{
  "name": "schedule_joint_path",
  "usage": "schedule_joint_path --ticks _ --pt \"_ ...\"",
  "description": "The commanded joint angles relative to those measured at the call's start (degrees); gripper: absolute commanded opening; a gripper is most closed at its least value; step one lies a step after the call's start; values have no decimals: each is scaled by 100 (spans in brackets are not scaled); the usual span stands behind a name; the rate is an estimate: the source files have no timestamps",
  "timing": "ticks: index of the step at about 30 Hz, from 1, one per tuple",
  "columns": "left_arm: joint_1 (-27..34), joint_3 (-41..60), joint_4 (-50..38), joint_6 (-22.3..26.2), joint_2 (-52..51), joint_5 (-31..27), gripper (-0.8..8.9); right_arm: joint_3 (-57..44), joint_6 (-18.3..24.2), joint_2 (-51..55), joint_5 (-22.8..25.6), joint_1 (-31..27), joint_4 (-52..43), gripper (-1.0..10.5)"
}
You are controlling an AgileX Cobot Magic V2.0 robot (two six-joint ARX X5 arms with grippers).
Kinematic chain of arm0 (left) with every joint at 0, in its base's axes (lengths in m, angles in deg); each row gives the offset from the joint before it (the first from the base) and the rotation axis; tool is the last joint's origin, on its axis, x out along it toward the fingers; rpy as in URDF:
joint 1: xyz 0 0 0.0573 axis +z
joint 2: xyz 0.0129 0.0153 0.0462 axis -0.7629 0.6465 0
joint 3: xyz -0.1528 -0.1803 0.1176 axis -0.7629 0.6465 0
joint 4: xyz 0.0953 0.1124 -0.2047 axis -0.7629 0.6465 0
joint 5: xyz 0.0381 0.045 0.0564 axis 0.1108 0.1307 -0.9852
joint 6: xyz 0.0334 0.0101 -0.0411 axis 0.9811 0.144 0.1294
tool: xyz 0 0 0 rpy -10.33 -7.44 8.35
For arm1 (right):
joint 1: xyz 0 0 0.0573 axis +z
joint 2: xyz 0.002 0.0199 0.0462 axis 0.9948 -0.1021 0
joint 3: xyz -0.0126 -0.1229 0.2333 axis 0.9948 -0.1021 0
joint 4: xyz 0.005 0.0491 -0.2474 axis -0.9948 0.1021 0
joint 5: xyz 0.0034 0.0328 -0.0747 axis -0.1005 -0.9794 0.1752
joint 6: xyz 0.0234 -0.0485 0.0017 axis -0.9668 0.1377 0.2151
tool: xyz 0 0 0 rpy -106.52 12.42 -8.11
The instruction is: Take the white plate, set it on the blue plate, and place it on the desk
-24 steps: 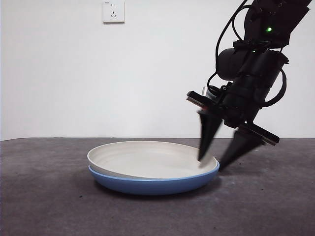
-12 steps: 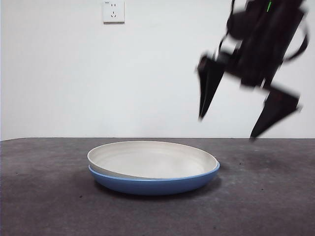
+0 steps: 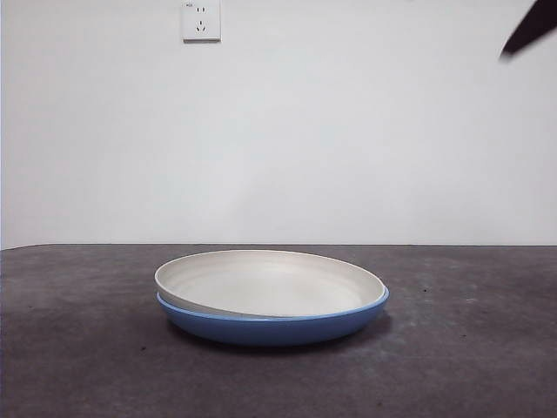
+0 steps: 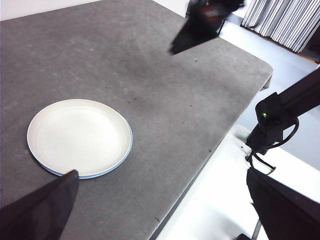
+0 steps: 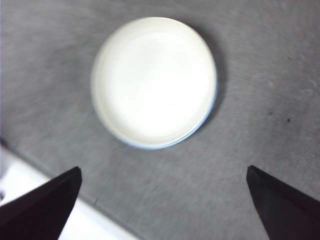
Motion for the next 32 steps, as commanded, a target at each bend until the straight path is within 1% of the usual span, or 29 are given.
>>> schedule_joint_path --ticks 1,4,8,13,17,22,24,26,27,28,29,30,31,32 --pt "-33 -61 -46 61 9 0 564 103 216 529 20 203 260 582" --pt "-33 -61 -42 44 9 2 564 103 223 1115 24 367 568 582" --pt "-33 -61 -44 46 9 2 564 103 223 1725 50 411 946 582" --pt "-33 -61 -42 44 9 2 564 103 243 2347 420 411 1384 581" --pt "-33 -61 -44 44 9 2 564 101 245 2726 470 411 1458 582" --pt "-33 -61 -44 44 9 2 558 101 264 2922 470 411 1432 580" --pt "-33 -61 -48 46 9 2 558 101 264 2922 470 411 1443 545" --pt "-33 -61 -48 46 9 2 549 92 262 2920 470 411 1451 418" --pt "-33 -61 -46 44 9 2 486 92 264 2918 468 411 1453 313" --pt "-33 -61 -37 44 9 2 308 92 264 2916 470 411 1451 150" --pt "-33 -61 -33 46 9 2 73 92 256 2916 470 411 1449 -5" --pt "-33 -61 -44 35 9 0 3 92 256 2916 474 411 1436 16" --pt "-33 -61 -76 31 9 0 43 92 258 2916 470 407 1419 18" --pt "-33 -61 -81 15 9 0 30 92 258 2916 470 407 1386 19"
